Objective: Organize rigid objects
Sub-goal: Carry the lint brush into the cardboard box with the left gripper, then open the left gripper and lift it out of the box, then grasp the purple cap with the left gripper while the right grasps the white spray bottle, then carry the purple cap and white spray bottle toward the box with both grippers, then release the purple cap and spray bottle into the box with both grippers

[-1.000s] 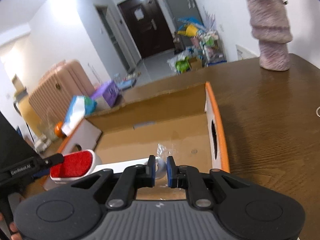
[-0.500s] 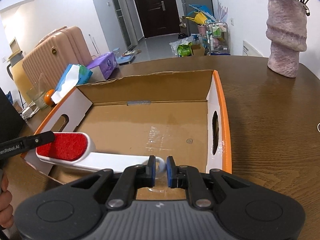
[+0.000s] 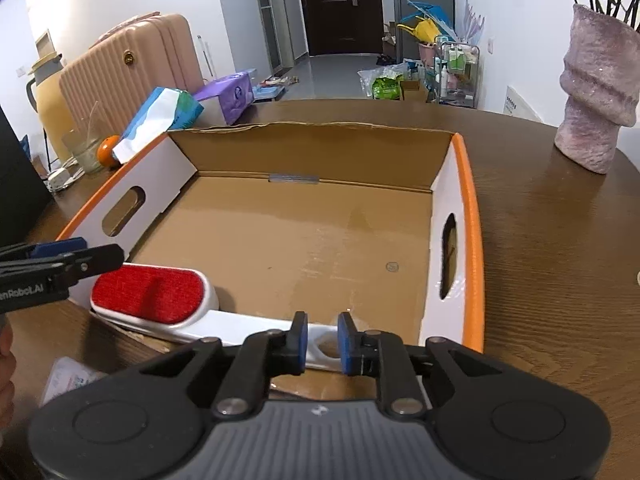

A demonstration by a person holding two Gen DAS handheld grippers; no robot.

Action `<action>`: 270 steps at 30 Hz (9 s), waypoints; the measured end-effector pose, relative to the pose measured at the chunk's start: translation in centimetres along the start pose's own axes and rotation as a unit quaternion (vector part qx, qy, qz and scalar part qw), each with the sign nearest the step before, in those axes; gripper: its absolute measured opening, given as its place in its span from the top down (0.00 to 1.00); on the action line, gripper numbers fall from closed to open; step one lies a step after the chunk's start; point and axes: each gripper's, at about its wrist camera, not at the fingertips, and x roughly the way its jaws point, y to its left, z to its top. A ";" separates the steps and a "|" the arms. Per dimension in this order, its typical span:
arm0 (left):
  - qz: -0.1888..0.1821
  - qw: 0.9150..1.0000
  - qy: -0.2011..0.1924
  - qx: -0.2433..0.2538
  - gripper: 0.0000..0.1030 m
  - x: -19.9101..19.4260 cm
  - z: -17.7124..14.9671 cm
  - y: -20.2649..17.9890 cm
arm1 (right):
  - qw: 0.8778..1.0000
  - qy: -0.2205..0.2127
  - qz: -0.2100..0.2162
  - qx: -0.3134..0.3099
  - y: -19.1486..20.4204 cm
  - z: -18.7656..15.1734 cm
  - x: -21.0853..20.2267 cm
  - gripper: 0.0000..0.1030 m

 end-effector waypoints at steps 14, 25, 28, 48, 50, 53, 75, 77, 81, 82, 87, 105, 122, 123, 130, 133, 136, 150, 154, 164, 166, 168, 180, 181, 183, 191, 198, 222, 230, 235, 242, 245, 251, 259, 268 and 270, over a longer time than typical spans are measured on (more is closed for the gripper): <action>0.021 0.993 -0.114 0.007 0.00 -7.7 0.4 -1.2 | 0.993 -0.114 -0.028 -0.001 0.7 -0.4 -8.2 0.34; 0.019 0.977 -0.212 0.025 0.00 -12.7 -2.5 -1.4 | 0.966 -0.247 -0.077 0.026 1.5 -4.6 -12.2 0.09; 0.014 0.975 -0.220 0.018 0.00 -13.9 -3.2 -1.4 | 0.964 -0.256 -0.070 0.037 1.5 -5.7 -12.9 0.08; 0.013 0.974 -0.225 0.025 0.00 -23.8 -12.2 -2.1 | 0.942 -0.319 -0.090 -0.041 7.4 -15.1 -21.9 0.00; 0.006 0.974 -0.224 0.026 0.00 -24.8 -13.9 -2.1 | 0.942 -0.321 -0.085 -0.044 8.0 -16.7 -22.7 0.00; -0.010 0.976 -0.216 0.014 0.00 -26.1 -16.5 -1.7 | 0.943 -0.321 -0.075 -0.044 8.6 -19.2 -23.5 0.00; -0.026 0.984 -0.172 0.038 0.00 -26.8 -25.0 -1.7 | 0.959 -0.269 -0.088 -0.029 10.2 -30.7 -22.8 0.00; -0.026 0.985 -0.168 0.040 0.00 -26.4 -24.9 -1.9 | 0.961 -0.263 -0.083 -0.033 10.2 -30.3 -22.4 0.00; -0.019 0.987 -0.154 0.033 0.00 -25.2 -24.2 -1.6 | 0.967 -0.244 -0.065 -0.029 10.5 -28.9 -21.0 0.00; -0.017 0.988 -0.150 0.031 0.00 -24.8 -24.1 -1.4 | 0.969 -0.237 -0.058 -0.026 10.6 -28.5 -20.5 0.00; -0.006 0.991 -0.133 0.018 0.00 -23.0 -23.0 -0.5 | 0.977 -0.208 -0.046 -0.016 11.5 -26.2 -17.5 0.00; -0.007 0.993 -0.112 0.018 0.00 -18.9 -20.7 0.2 | 0.980 -0.163 -0.109 -0.029 13.3 -20.8 -10.5 0.02; -0.068 0.994 -0.069 0.055 0.00 -13.3 -17.9 -7.4 | 0.966 -0.173 -0.185 0.058 3.7 -23.5 -14.3 0.03; -0.071 0.994 -0.060 0.059 0.00 -12.9 -17.6 -7.9 | 0.965 -0.174 -0.184 0.061 3.3 -23.4 -14.3 0.03; -0.099 0.993 -0.023 0.064 0.00 -11.4 -16.7 -9.2 | 0.973 -0.167 -0.148 0.049 2.3 -21.8 -12.9 0.11; -0.071 0.993 -0.043 0.081 0.00 -11.2 -16.3 -9.5 | 0.980 -0.151 -0.127 0.042 2.3 -21.1 -12.2 0.21; -0.065 0.994 -0.037 0.082 0.02 -10.4 -15.7 -9.6 | 0.983 -0.141 -0.110 0.035 2.1 -20.3 -11.5 0.33; -0.060 0.993 -0.025 0.101 0.45 -9.3 -15.5 -10.2 | 0.986 -0.136 -0.092 0.026 1.6 -19.8 -11.0 0.72; -0.055 0.992 -0.042 0.105 0.46 -10.5 -15.8 -10.2 | 0.985 -0.146 -0.090 0.031 1.8 -20.1 -12.0 0.74; -0.052 0.991 -0.088 0.084 0.46 -16.6 -16.6 -8.8 | 0.979 -0.182 -0.086 0.017 4.3 -21.2 -16.9 0.74; -0.052 0.991 -0.099 0.079 0.46 -18.1 -16.8 -8.5 | 0.978 -0.189 -0.085 0.012 5.1 -21.7 -18.0 0.74; -0.053 0.990 -0.107 0.074 0.45 -19.4 -17.0 -8.1 | 0.977 -0.197 -0.085 0.007 6.0 -22.0 -19.2 0.74; -0.057 0.984 -0.159 0.055 0.45 -26.9 -19.5 -6.0 | 0.967 -0.239 -0.086 -0.016 10.6 -25.0 -24.8 0.74; -0.056 0.984 -0.162 0.054 0.45 -27.3 -19.8 -5.9 | 0.966 -0.242 -0.085 -0.018 11.1 -25.3 -25.2 0.74; -0.055 0.983 -0.167 0.051 0.45 -28.1 -20.1 -5.6 | 0.966 -0.245 -0.082 -0.023 11.7 -25.7 -25.7 0.74; -0.053 0.983 -0.172 0.046 0.45 -29.1 -20.8 -4.9 | 0.964 -0.255 -0.077 -0.023 13.0 -26.7 -26.2 0.74; -0.048 0.982 -0.178 0.040 0.45 -28.2 -19.7 -4.2 | 0.963 -0.257 -0.076 -0.022 12.7 -25.8 -25.8 0.74; -0.030 0.980 -0.188 0.055 0.45 -18.8 -9.8 -4.1 | 0.960 -0.266 -0.075 -0.041 8.9 -14.2 -19.0 0.74; -0.034 0.978 -0.193 0.065 0.45 -14.7 -4.7 -4.2 | 0.962 -0.263 -0.063 -0.041 6.3 -8.5 -15.4 0.74; -0.043 0.978 -0.192 0.072 0.45 -12.1 -2.0 -4.4 | 0.967 -0.245 -0.050 -0.038 4.0 -4.7 -12.0 0.74; -0.048 0.986 -0.148 0.064 0.45 -6.5 1.9 -4.0 | 0.977 -0.208 -0.029 -0.035 1.2 0.6 -6.8 0.74; -0.053 0.989 -0.123 0.062 0.45 -3.8 3.6 -3.7 | 0.983 -0.184 0.004 -0.014 -0.2 2.5 -4.8 0.74; -0.052 0.996 -0.026 0.064 0.45 3.4 7.5 -2.7 | 0.993 -0.115 0.010 -0.022 -1.9 6.1 0.0 0.74; -0.020 0.989 0.101 0.108 0.45 11.8 9.6 -1.7 | 0.998 -0.008 -0.025 -0.058 -3.2 8.8 6.3 0.74; -0.016 0.978 0.142 0.150 0.45 13.4 8.8 -2.1 | 0.991 0.048 -0.039 -0.117 -1.6 10.3 9.4 0.74; -0.015 0.978 0.143 0.150 0.45 13.5 8.7 -1.9 | 0.991 0.050 -0.040 -0.116 -1.5 10.5 9.7 0.74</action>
